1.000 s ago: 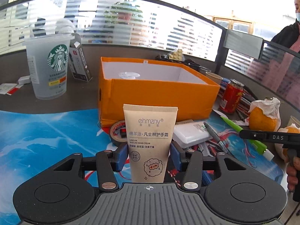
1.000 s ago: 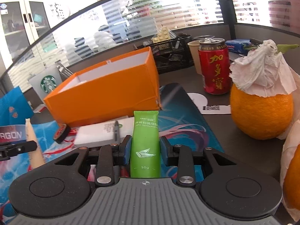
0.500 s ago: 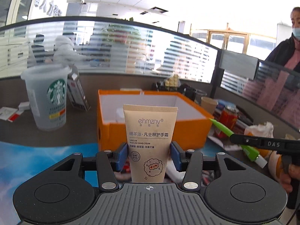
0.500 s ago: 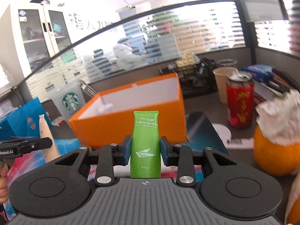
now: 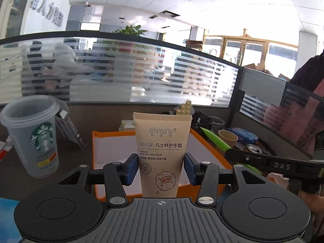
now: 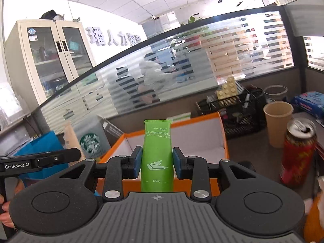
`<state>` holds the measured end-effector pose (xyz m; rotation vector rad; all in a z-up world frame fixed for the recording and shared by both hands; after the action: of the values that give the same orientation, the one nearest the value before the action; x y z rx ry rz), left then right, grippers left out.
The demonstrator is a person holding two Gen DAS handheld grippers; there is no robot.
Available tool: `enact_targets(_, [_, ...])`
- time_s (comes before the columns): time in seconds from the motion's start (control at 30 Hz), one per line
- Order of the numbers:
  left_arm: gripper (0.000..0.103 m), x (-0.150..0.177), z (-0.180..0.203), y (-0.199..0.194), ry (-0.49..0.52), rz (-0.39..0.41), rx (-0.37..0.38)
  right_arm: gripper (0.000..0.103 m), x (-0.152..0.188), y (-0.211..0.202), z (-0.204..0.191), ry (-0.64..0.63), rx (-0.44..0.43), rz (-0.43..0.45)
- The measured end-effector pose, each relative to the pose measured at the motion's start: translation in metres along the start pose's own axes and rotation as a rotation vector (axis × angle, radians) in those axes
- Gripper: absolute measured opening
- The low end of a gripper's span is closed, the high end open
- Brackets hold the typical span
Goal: Organize rigid objects
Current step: 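Carry the beige and green tubes over the orange box with both tools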
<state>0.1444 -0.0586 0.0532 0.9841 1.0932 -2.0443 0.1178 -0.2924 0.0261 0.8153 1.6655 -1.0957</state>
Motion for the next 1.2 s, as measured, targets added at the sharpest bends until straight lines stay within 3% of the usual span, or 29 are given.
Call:
enact_targets(0.27, [0.047,-0.015,0.005,0.070,-0.020,-0.110,-0.026,0.030,-0.020,0.063,0.024,0.047,-0.020,-0.080])
enact_targets(0.63, [0.047,0.007,-0.019,0.149,-0.061,-0.276,-0.150,0.030,0.007,0.123,0.044,-0.024,0.031,-0.271])
enact_targets(1.2, [0.047,0.004,0.002,0.176,0.122,-0.278,-0.243,0.030,0.028,0.155,0.023,-0.349,0.159,-0.430])
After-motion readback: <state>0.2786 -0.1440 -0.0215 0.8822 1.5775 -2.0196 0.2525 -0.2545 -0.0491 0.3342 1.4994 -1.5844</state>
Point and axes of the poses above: each gripper's, at about its wrist camera, not at the fingertips, and y roughly the way its jaws point, z to its right, x to its underside, the point moved 5 cm from there along y, roughly the way its jaws point, and after that the axes turned 14 degrees about -y, right-handed, at the moved point
